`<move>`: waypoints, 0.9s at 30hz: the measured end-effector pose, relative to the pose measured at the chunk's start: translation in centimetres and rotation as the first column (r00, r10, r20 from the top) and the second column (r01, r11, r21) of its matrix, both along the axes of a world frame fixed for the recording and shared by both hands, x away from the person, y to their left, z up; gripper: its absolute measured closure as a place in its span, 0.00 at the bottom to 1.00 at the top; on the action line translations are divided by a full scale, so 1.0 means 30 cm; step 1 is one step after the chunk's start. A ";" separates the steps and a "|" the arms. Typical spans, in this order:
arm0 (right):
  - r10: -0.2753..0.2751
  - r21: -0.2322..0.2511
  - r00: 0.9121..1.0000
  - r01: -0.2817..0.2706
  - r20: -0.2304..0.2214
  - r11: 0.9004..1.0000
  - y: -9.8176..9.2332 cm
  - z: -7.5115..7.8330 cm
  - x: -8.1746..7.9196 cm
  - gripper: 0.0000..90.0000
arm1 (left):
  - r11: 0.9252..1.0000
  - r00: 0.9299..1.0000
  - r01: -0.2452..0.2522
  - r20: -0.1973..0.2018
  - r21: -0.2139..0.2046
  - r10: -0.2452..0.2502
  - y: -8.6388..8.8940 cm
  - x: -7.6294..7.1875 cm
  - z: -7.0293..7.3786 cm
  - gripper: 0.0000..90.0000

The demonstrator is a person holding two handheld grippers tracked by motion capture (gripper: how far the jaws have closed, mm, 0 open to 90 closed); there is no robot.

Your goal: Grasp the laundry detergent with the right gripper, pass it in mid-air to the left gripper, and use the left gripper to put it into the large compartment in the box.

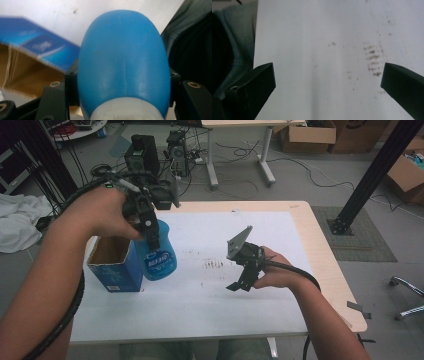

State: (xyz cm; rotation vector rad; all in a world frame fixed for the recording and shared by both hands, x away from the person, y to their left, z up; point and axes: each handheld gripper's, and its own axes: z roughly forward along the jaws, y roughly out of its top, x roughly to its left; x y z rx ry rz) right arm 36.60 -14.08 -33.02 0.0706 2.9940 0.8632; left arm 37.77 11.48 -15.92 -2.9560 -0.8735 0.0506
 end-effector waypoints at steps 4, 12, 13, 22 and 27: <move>0.002 -0.051 1.000 -0.002 0.001 0.999 -0.013 0.001 0.007 0.00 | 0.994 0.994 -0.105 0.008 -0.012 0.105 0.052 0.014 0.066 0.43; -0.025 -0.099 1.000 0.025 0.001 0.995 -0.058 -0.017 0.023 0.00 | 0.913 0.912 -0.408 -0.028 0.014 0.408 0.217 0.037 0.176 0.43; -0.025 -0.099 1.000 0.025 0.001 0.995 -0.058 -0.017 0.023 0.00 | 0.913 0.912 -0.408 -0.028 0.014 0.408 0.217 0.037 0.176 0.43; -0.011 -0.104 1.000 0.012 0.013 0.995 -0.048 -0.012 0.015 0.00 | 0.719 0.720 -0.693 -0.010 -0.048 0.693 0.382 0.065 0.223 0.43; -0.005 -0.107 1.000 0.007 0.023 0.994 -0.037 0.003 0.011 0.00 | 0.608 0.611 -0.791 -0.024 -0.072 0.791 0.440 0.084 0.225 0.43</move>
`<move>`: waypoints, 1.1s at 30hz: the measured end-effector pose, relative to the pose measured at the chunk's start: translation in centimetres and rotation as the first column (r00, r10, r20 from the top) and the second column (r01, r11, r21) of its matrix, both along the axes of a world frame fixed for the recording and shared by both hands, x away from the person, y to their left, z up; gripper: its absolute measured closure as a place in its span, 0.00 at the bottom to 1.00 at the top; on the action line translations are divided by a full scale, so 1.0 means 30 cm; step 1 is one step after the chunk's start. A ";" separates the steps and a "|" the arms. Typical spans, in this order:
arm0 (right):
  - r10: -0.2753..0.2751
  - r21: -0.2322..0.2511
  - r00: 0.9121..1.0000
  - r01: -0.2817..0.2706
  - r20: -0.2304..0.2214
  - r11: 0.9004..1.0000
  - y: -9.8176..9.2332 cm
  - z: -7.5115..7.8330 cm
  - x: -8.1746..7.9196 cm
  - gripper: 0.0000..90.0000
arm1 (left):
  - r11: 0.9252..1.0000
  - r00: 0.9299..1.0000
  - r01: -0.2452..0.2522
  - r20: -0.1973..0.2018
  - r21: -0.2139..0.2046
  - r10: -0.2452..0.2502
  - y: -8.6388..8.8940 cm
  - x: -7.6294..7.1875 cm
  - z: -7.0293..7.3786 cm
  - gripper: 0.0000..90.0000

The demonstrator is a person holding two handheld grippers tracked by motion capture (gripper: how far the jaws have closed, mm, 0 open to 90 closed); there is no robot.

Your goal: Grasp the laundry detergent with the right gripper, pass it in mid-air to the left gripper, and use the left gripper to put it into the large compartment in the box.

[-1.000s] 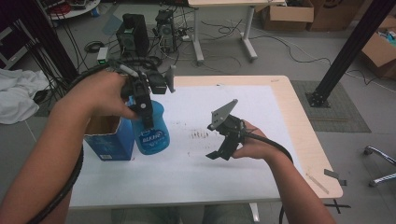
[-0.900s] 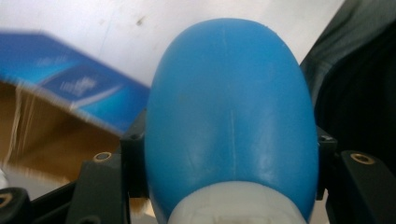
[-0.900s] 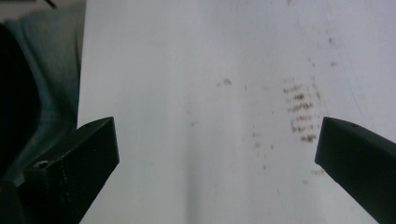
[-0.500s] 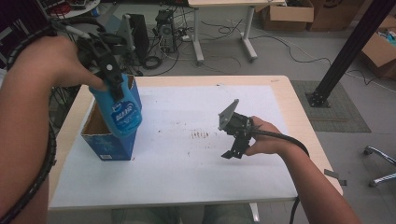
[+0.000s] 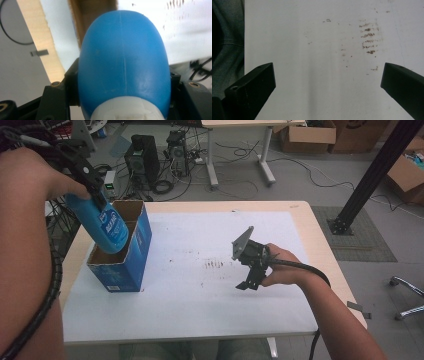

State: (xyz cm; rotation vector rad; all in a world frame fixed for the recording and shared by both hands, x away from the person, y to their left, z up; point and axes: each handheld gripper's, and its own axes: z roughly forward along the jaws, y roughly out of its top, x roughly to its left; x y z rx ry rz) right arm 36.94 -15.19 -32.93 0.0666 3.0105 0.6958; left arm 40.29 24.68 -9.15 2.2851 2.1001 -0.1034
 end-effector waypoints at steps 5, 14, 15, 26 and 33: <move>0.005 0.003 1.000 -0.005 0.007 1.000 0.002 0.007 -0.005 0.00 | 0.995 0.995 -0.096 -0.006 0.025 0.096 0.029 0.015 -0.013 0.43; -0.007 0.008 1.000 0.007 0.002 1.000 -0.015 -0.006 -0.004 0.00 | 0.989 0.992 -0.123 -0.021 0.076 0.125 0.049 0.046 -0.083 0.43; -0.008 0.006 1.000 0.008 0.000 1.000 -0.015 -0.007 -0.004 0.00 | 0.989 0.992 -0.123 -0.021 0.078 0.125 0.047 0.051 -0.095 0.43; -0.005 0.013 1.000 0.005 -0.008 1.000 -0.005 -0.023 -0.002 0.00 | 0.991 0.994 -0.093 -0.040 0.096 0.097 0.021 0.087 -0.197 0.43; -0.004 0.013 1.000 0.004 -0.011 1.000 -0.001 -0.031 -0.002 0.00 | 0.992 0.996 -0.068 -0.047 0.105 0.073 0.020 0.107 -0.280 0.43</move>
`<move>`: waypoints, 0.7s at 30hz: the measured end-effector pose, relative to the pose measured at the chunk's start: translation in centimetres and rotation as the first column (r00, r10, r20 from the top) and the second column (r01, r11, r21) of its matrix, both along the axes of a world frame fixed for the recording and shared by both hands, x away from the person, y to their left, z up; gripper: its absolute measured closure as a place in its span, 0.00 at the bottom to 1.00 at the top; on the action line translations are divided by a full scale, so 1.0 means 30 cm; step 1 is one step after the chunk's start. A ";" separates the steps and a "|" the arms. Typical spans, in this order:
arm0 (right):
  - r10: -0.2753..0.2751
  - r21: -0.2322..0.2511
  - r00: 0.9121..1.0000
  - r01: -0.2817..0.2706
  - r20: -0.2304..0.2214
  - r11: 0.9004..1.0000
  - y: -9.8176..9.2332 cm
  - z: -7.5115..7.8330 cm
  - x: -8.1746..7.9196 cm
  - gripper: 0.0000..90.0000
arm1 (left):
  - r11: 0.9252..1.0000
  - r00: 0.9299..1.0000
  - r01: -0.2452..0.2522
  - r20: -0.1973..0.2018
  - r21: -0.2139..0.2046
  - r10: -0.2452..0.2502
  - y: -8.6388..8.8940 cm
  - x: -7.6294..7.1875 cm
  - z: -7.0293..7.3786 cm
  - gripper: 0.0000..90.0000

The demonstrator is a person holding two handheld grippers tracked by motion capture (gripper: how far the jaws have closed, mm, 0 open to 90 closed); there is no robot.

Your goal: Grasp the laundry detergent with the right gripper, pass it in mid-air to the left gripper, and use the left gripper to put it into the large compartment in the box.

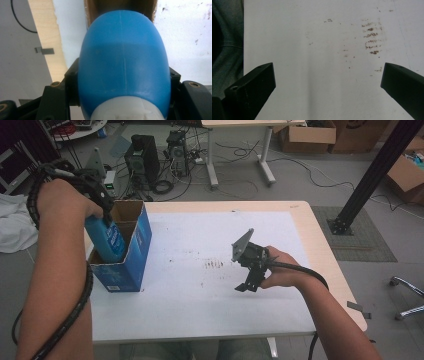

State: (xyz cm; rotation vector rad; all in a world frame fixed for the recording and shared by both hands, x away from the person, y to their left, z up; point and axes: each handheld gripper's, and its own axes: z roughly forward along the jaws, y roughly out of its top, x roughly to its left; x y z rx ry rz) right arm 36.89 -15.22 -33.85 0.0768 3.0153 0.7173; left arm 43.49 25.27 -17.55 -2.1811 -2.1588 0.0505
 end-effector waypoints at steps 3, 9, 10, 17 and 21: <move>-0.001 0.001 1.000 0.001 -0.001 1.000 0.002 -0.002 -0.001 0.00 | 1.000 1.000 0.012 0.005 0.001 -0.012 0.000 0.006 -0.029 0.43; -0.002 0.001 1.000 0.002 -0.003 1.000 0.000 0.000 -0.002 0.00 | 0.999 0.999 0.037 0.009 0.023 -0.037 -0.008 0.016 -0.093 0.43; -0.002 0.001 1.000 0.002 -0.003 1.000 -0.001 0.000 -0.002 0.00 | 0.999 0.999 0.040 0.008 0.027 -0.040 -0.010 0.017 -0.104 0.43; -0.006 0.003 1.000 0.006 -0.004 1.000 -0.008 -0.003 -0.004 0.00 | 0.998 0.999 0.045 0.009 0.035 -0.045 -0.016 0.024 -0.183 0.43; -0.011 0.007 1.000 0.011 -0.007 1.000 -0.012 -0.006 -0.004 0.00 | 0.997 0.998 0.066 0.006 0.032 -0.066 -0.019 0.029 -0.222 0.43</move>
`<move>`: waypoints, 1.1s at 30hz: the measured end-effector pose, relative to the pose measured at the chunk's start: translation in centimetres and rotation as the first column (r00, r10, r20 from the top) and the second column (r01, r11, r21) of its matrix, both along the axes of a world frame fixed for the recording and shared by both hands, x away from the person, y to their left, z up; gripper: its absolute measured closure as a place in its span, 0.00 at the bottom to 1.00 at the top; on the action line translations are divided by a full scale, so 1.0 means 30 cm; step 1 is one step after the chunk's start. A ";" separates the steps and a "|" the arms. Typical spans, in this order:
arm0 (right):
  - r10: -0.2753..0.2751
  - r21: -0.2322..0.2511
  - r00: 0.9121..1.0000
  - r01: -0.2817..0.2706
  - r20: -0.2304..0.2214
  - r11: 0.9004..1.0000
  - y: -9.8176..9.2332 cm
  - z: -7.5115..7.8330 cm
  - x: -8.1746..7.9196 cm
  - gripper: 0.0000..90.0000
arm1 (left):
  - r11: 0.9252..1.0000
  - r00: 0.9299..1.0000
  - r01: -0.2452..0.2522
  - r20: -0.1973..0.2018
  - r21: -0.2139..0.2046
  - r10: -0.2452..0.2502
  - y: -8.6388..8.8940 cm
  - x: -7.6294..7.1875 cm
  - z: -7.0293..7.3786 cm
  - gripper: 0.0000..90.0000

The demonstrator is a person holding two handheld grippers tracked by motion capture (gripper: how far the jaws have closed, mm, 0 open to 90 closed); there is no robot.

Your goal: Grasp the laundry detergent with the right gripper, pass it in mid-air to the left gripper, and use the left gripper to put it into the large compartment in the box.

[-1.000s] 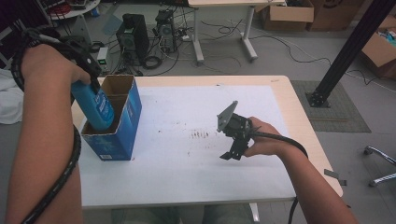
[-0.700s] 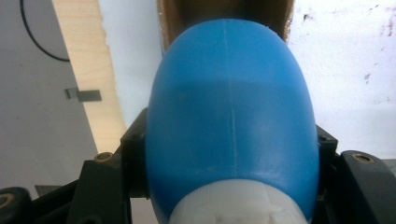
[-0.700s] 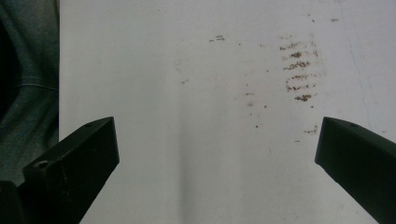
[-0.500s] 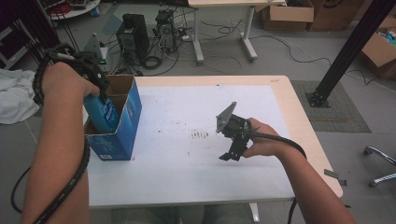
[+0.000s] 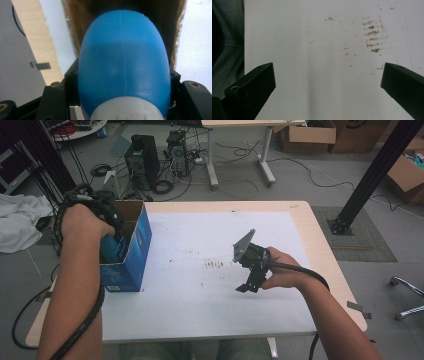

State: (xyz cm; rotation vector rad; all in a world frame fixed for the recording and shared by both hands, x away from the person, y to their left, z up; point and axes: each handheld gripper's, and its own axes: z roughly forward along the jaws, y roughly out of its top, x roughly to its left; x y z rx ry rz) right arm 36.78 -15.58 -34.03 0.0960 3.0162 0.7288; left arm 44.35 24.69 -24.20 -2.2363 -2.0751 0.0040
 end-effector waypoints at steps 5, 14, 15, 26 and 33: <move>-0.001 0.001 1.000 0.001 -0.004 1.000 -0.002 -0.007 0.001 0.00 | 1.000 1.000 0.012 -0.007 -0.011 -0.012 0.000 0.004 -0.045 0.43; -0.002 0.002 1.000 0.002 -0.007 1.000 -0.004 -0.012 -0.001 0.00 | 1.000 1.000 0.018 -0.012 -0.005 -0.018 0.001 0.013 -0.107 0.43; -0.002 0.003 1.000 0.002 -0.008 1.000 -0.004 -0.013 0.000 0.00 | 1.000 1.000 0.016 -0.008 -0.007 -0.016 0.000 0.013 -0.112 0.43; 0.002 0.005 1.000 -0.002 -0.014 1.000 0.006 -0.018 0.004 0.00 | 1.000 1.000 0.029 0.005 -0.005 -0.029 0.008 0.012 -0.156 0.43; 0.004 0.005 1.000 -0.004 -0.014 1.000 0.012 -0.018 0.006 0.00 | 1.000 1.000 -0.014 0.027 -0.021 0.014 0.014 0.007 -0.158 0.43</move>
